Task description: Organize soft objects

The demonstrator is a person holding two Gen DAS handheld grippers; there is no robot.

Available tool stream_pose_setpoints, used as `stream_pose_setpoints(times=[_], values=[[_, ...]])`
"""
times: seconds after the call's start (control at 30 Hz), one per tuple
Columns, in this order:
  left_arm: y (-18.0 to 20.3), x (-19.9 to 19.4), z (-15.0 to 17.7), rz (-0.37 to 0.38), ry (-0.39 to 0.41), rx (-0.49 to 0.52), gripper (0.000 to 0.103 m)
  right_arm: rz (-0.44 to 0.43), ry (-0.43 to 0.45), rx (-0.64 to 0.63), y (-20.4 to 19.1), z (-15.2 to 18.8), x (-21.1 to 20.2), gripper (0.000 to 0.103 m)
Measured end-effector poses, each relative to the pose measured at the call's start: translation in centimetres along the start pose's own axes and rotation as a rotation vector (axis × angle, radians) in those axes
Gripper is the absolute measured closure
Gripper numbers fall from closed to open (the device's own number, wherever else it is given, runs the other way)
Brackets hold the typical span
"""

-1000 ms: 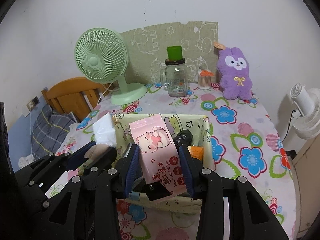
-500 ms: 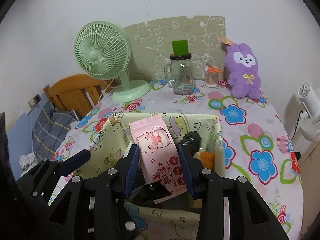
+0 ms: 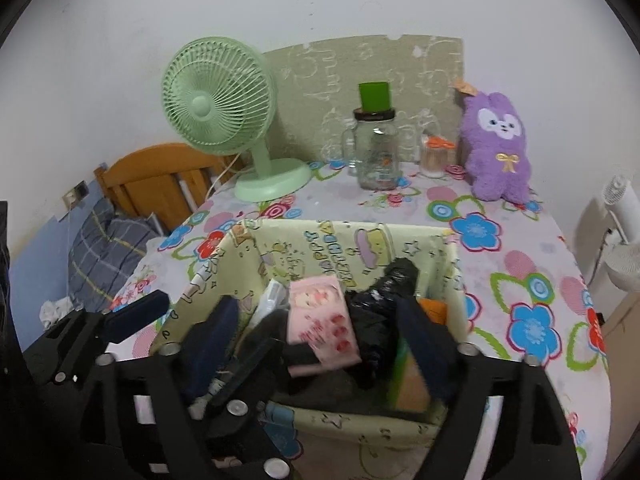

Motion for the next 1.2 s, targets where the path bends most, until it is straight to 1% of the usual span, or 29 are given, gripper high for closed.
stream_pose_setpoints(times=[0.17,0.23,0.4,0.6,0.77,0.93,1.07,1.2], values=[[0.5,-0.9,0.4,0.009,0.006,0.007,0.013,0.019,-0.004,0.020,0.8,0.6,-1.3,0.011],[0.8,-1.5,0.6,0.013,0.016,0.009,0.010,0.029,0.003,0.026,1.1,0.9,-2.0,0.011],[1.5,-3.0,0.8,0.020,0.040,0.015,0.007,0.055,0.028,0.034,1.7,1.3,-4.1,0.010],[2.2,-5.0,1.2,0.029,0.074,0.015,0.002,0.083,0.068,0.053,2.5,2.1,-7.2,0.006],[2.4,-7.0,1.5,0.042,0.102,0.005,0.002,0.114,0.092,0.079,3.4,2.7,-9.7,0.005],[2.6,-9.3,1.7,0.036,0.138,0.017,0.000,0.141,0.117,0.117,4.6,3.3,-12.0,0.004],[2.6,-11.4,2.2,0.027,0.171,0.012,0.000,0.141,0.132,0.137,5.4,3.8,-13.7,0.003],[2.6,-13.2,2.8,0.000,0.198,0.001,0.000,0.162,0.157,0.157,6.2,4.3,-15.4,0.002]])
Point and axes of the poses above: each gripper's, at about its wrist camera, not at the fingertips, and x roughly the way its jaws point, y to its right, z to its underside, the point moved 2 cm from there along x, roughly the way its jaws point, and after that the axes turned 14 degrees about z, right-handed, at the moved point
